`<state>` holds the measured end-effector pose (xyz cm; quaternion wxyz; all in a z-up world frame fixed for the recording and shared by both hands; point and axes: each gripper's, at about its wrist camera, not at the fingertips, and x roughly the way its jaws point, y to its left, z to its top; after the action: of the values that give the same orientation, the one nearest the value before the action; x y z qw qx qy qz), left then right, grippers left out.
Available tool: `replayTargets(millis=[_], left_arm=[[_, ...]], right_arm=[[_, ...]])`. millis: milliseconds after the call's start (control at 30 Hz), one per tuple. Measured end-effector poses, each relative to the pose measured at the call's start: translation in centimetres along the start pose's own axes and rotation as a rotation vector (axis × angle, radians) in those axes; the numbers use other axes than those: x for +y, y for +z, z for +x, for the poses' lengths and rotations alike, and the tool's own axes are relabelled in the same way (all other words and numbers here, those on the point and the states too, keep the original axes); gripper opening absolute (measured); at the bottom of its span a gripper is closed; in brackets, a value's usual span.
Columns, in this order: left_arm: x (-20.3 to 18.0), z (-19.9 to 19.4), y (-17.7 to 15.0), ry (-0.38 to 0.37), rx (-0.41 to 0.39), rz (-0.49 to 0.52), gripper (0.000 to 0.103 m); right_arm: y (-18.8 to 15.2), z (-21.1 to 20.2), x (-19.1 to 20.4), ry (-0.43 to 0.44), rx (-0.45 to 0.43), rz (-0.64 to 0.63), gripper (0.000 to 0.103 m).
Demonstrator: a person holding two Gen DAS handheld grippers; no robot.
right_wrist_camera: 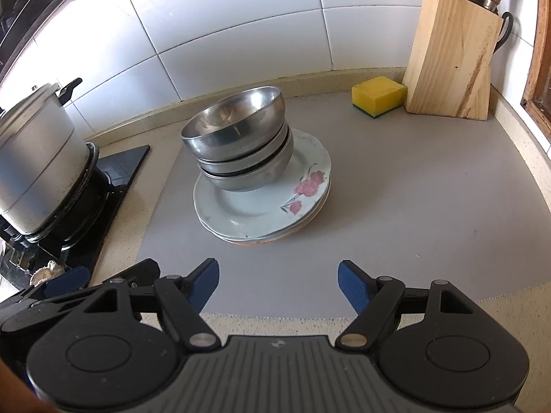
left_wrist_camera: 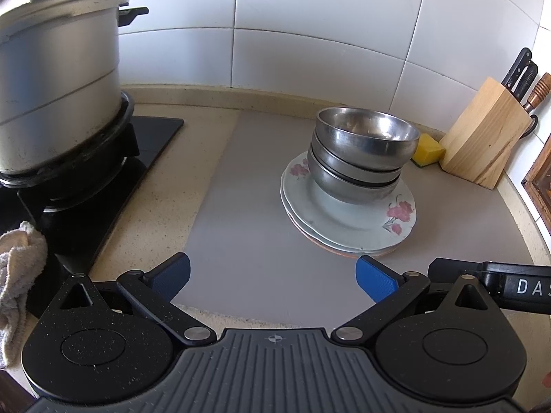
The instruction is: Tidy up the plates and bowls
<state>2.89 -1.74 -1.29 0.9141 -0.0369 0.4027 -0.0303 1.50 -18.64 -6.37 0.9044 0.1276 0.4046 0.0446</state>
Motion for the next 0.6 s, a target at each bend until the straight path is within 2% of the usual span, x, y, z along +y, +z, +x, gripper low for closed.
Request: replayTargets(millis=[600], left_arm=[[-0.06, -0.36, -0.18, 0.002, -0.007, 0.008, 0.098]], right_arm=[[-0.32, -0.12, -0.08, 0.0, -0.002, 0.005, 0.06]])
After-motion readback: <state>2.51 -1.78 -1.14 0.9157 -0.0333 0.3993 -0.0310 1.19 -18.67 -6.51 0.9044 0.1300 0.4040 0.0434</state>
